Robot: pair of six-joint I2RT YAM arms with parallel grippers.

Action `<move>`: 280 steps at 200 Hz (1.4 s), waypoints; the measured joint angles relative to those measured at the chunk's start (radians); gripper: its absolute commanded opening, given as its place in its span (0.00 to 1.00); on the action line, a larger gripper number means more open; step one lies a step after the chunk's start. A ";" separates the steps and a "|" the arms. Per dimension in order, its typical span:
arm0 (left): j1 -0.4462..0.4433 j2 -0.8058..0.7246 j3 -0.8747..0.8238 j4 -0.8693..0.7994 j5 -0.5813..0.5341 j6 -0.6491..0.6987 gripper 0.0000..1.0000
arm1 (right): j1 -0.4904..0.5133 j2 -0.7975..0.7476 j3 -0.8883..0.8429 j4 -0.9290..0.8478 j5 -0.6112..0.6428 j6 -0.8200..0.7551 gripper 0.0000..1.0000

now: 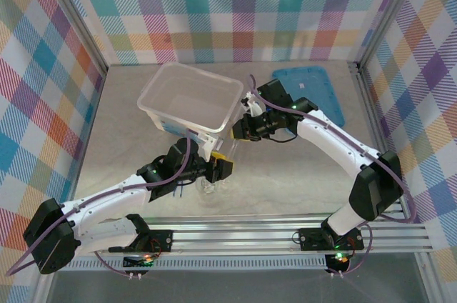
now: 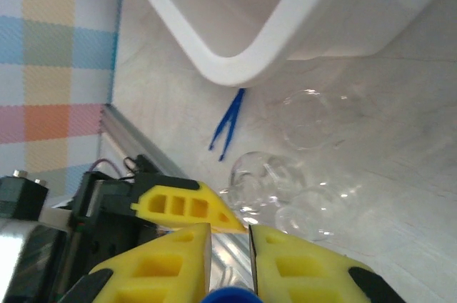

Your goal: Organize the chemistry lab equipment

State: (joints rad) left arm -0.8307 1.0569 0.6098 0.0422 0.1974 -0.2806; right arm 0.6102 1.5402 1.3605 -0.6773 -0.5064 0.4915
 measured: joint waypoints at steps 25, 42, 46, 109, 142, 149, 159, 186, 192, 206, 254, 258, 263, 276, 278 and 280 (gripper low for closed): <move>0.000 -0.031 0.000 -0.001 -0.030 -0.008 0.64 | 0.000 -0.062 0.001 -0.032 0.114 -0.010 0.15; 0.000 -0.043 0.000 -0.008 -0.047 -0.013 0.74 | 0.000 -0.108 0.001 -0.047 0.219 -0.011 0.16; 0.000 -0.044 0.000 -0.011 -0.051 -0.011 0.75 | 0.000 -0.117 0.001 -0.050 0.241 -0.011 0.15; 0.002 -0.035 0.000 -0.062 -0.099 -0.018 0.75 | 0.007 -0.243 -0.128 0.010 0.715 -0.014 0.15; 0.003 -0.036 0.000 -0.088 -0.121 -0.020 0.75 | 0.014 -0.271 -0.219 0.094 0.903 -0.037 0.15; 0.003 -0.037 0.000 -0.092 -0.122 -0.022 0.76 | 0.018 -0.279 -0.238 0.118 0.938 -0.042 0.15; 0.005 -0.039 0.000 -0.093 -0.126 -0.025 0.76 | 0.019 -0.286 -0.259 0.147 0.979 -0.050 0.15; 0.006 -0.045 0.000 -0.093 -0.132 -0.035 0.76 | 0.019 -0.292 -0.310 0.235 1.059 -0.064 0.15; 0.008 -0.045 0.000 -0.093 -0.132 -0.037 0.76 | 0.019 -0.292 -0.322 0.256 1.072 -0.066 0.15; 0.010 -0.045 0.000 -0.094 -0.132 -0.044 0.76 | 0.019 -0.292 -0.350 0.308 1.093 -0.071 0.15; 0.011 -0.050 0.000 -0.094 -0.132 -0.061 0.76 | 0.020 -0.279 -0.415 0.445 1.128 -0.100 0.15; 0.011 -0.051 0.000 -0.094 -0.131 -0.064 0.76 | 0.020 -0.275 -0.415 0.455 1.128 -0.103 0.15; 0.011 -0.053 0.000 -0.094 -0.131 -0.064 0.76 | 0.020 -0.270 -0.417 0.463 1.128 -0.106 0.15; 0.012 -0.060 0.000 -0.094 -0.132 -0.068 0.76 | 0.022 -0.254 -0.417 0.486 1.130 -0.114 0.15; 0.012 -0.061 0.000 -0.094 -0.132 -0.069 0.76 | 0.023 -0.251 -0.417 0.489 1.130 -0.116 0.15; 0.013 -0.062 0.000 -0.094 -0.132 -0.070 0.76 | 0.023 -0.249 -0.417 0.492 1.131 -0.116 0.15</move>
State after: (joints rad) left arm -0.8181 0.9951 0.6098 -0.0521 0.0658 -0.3508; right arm 0.6334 1.2915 0.9432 -0.1848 0.6247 0.3756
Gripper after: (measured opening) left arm 0.759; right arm 0.179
